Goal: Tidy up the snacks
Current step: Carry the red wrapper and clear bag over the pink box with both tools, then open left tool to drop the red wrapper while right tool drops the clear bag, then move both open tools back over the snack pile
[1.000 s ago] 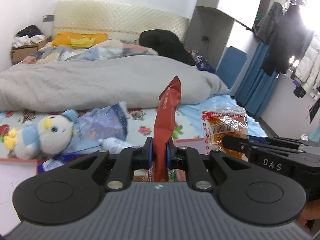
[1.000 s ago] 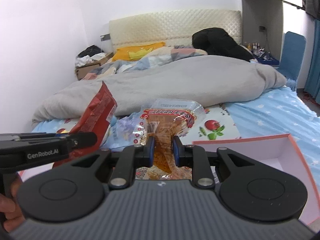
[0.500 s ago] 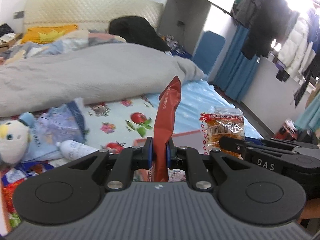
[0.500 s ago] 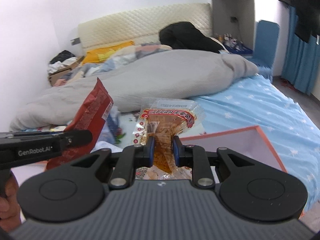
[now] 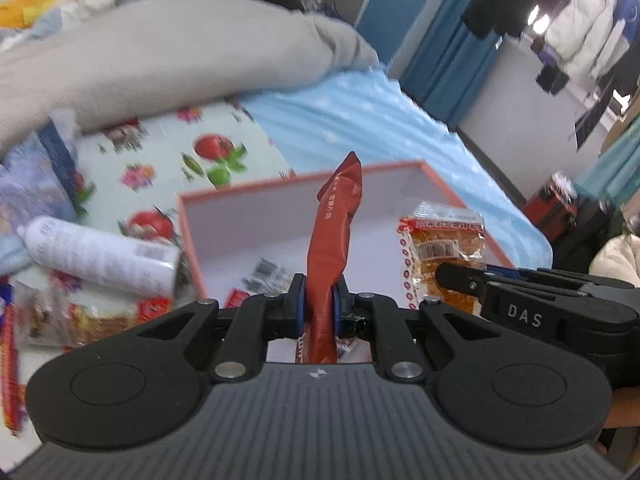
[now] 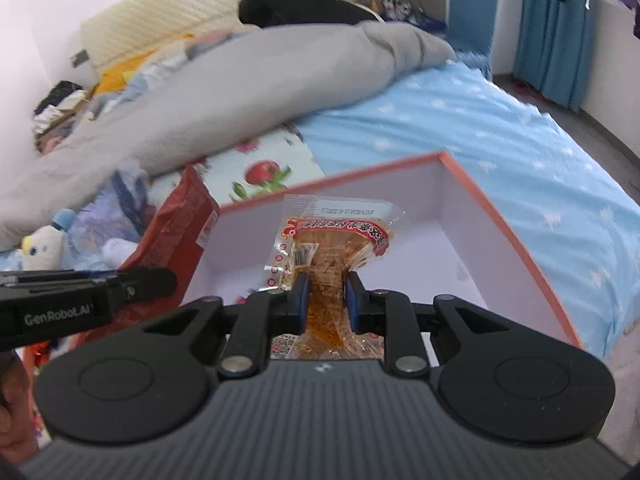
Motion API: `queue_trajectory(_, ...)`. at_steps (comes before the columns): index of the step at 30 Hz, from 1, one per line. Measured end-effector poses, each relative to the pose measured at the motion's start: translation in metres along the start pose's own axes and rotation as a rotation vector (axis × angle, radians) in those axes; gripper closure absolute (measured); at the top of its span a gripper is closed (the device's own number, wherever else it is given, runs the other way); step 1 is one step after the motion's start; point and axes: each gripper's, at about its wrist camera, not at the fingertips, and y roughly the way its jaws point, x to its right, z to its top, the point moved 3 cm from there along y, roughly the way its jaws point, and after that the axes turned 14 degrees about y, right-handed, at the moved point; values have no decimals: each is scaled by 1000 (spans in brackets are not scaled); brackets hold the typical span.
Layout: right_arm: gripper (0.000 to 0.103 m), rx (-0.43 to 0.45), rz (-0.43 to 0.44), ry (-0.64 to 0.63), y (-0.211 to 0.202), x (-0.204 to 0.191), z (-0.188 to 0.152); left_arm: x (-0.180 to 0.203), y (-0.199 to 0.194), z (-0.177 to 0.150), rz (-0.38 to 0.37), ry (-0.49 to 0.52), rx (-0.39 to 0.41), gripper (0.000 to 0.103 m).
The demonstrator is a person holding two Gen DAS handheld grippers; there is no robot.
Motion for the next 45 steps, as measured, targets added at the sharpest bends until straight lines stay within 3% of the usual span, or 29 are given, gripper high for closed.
queue_trajectory(10, 80, -94, -49, 45, 34, 29, -14, 7, 46, -19, -30, -5, -118, 88)
queue_trajectory(17, 78, -96, -50, 65, 31, 34, -12, 10, 46, -21, -26, -8, -124, 87)
queue_trajectory(18, 75, -100, -50, 73, 31, 36, -11, 10, 45, -20, -18, -9, -124, 82)
queue_trajectory(19, 73, -103, -46, 81, 30, 37, -10, 10, 44, -18, -10, -5, -128, 68)
queue_trajectory(20, 61, -102, -41, 89, 28, 37, -9, 11, 40, -16, -2, 5, -126, 59)
queue_trajectory(21, 44, -94, -40, 97, 26, 37, -8, 13, 34, -14, 10, 11, -114, 44)
queue_trajectory(22, 37, -77, -38, 99, 22, 37, -7, 13, 28, -12, 20, 17, -91, 41)
queue_trajectory(45, 37, 184, 113, 18, -110, -22, 10, 5, -164, 6, 209, 79, 189, 41)
